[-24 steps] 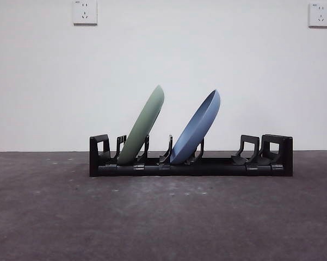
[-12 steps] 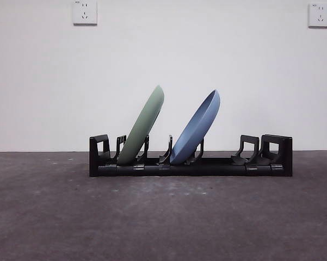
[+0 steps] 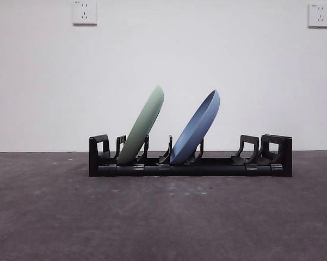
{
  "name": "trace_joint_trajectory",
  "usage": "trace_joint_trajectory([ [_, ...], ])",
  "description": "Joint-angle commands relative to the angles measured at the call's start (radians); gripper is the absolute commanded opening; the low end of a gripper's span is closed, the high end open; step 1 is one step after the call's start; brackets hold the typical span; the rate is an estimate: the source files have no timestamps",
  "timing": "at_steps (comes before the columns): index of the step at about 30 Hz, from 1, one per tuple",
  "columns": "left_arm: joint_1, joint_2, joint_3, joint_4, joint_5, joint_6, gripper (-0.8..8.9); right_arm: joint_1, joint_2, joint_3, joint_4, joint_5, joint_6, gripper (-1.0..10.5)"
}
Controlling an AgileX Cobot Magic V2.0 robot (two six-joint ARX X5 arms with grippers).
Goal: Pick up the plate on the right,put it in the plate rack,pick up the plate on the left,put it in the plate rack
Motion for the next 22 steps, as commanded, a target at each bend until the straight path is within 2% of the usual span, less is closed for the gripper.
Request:
trace_joint_trajectory([
  [1, 0.004, 0.0, -0.01, 0.006, 0.0, -0.01, -0.04, -0.024, -0.095, -0.19, 0.098, 0.009, -0.006, 0.0],
  [7, 0.004, 0.0, -0.01, 0.005, 0.0, -0.01, -0.04, -0.029, -0.294, -0.574, 0.317, 0.008, 0.014, 0.0],
  [12, 0.004, 0.0, -0.01, 0.006, 0.0, -0.01, -0.04, -0.029, -0.418, -0.812, 0.401, 0.011, 0.029, 0.0],
  [22, 0.004, 0.0, -0.01, 0.005, 0.0, -0.01, -0.04, -0.029, -0.58, -1.049, 0.394, 0.026, 0.075, 0.0],
])
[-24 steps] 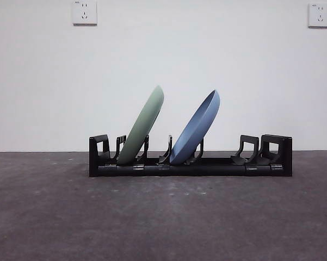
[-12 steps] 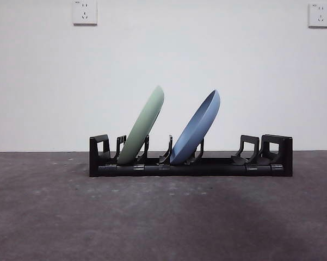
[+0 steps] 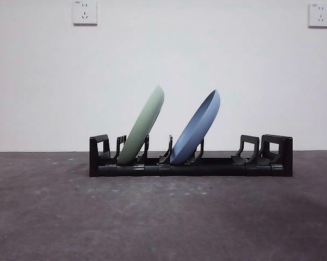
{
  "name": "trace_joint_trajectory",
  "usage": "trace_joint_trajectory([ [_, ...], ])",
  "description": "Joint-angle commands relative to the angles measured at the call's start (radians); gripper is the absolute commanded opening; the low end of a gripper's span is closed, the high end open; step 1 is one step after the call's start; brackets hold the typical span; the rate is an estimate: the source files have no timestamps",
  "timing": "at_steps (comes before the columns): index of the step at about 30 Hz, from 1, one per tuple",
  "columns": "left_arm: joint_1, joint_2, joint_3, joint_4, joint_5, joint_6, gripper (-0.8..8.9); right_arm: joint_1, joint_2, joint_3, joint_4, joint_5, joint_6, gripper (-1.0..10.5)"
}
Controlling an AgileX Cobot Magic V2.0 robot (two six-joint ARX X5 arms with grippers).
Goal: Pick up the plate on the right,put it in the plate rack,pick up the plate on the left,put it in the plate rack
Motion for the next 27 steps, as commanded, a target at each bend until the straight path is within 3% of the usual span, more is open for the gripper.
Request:
trace_joint_trajectory([
  [1, 0.004, 0.0, -0.01, 0.005, 0.0, -0.01, -0.04, -0.001, -0.034, -0.042, 0.008, 0.001, 0.042, 0.0],
  [8, 0.004, 0.0, -0.01, 0.006, 0.0, -0.01, -0.04, -0.001, -0.089, -0.072, -0.041, 0.005, 0.09, 0.0],
  [27, 0.004, 0.003, -0.01, 0.005, 0.0, -0.01, -0.04, -0.001, -0.088, -0.072, -0.042, 0.008, 0.09, 0.0],
])
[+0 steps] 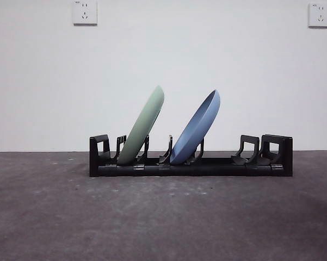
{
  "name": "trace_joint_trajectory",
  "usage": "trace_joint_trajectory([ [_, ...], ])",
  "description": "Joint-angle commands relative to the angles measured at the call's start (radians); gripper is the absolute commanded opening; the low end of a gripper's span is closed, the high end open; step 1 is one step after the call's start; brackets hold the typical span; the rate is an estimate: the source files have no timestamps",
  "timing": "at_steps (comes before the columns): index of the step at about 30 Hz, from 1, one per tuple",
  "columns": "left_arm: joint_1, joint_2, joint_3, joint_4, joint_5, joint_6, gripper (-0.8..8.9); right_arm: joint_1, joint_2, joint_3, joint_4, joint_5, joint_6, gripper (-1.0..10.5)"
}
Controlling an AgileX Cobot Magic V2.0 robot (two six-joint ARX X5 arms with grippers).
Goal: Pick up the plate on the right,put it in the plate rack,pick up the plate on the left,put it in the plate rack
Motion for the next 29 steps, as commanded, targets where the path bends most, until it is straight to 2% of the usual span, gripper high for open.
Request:
trace_joint_trajectory([
  [1, 0.004, 0.0, -0.01, 0.006, 0.0, -0.006, -0.04, -0.001, -0.002, -0.008, 0.004, 0.003, 0.013, 0.0],
  [29, 0.004, -0.09, -0.01, -0.002, -0.003, -0.006, -0.04, 0.0, -0.002, -0.008, 0.004, 0.003, 0.01, 0.0],
])
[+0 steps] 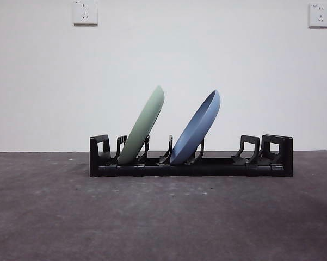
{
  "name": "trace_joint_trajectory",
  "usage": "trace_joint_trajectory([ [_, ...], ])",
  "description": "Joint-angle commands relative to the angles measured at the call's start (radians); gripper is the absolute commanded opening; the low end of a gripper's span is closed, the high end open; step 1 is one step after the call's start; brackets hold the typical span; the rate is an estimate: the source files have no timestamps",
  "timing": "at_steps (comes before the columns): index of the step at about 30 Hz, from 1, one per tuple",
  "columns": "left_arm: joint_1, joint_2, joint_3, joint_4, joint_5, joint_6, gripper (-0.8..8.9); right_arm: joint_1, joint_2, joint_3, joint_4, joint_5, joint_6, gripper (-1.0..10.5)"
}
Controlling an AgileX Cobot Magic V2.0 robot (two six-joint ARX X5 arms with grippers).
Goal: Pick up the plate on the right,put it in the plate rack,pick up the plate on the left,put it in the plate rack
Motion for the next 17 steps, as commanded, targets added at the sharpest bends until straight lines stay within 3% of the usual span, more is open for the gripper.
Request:
trace_joint_trajectory([
  [1, 0.003, -0.002, -0.01, 0.005, -0.002, -0.005, -0.04, 0.0, -0.002, -0.008, 0.004, 0.001, 0.01, 0.0],
  [17, 0.003, 0.025, -0.01, 0.005, -0.002, -0.005, -0.04, 0.0, -0.002, -0.008, 0.004, 0.001, 0.01, 0.0],
])
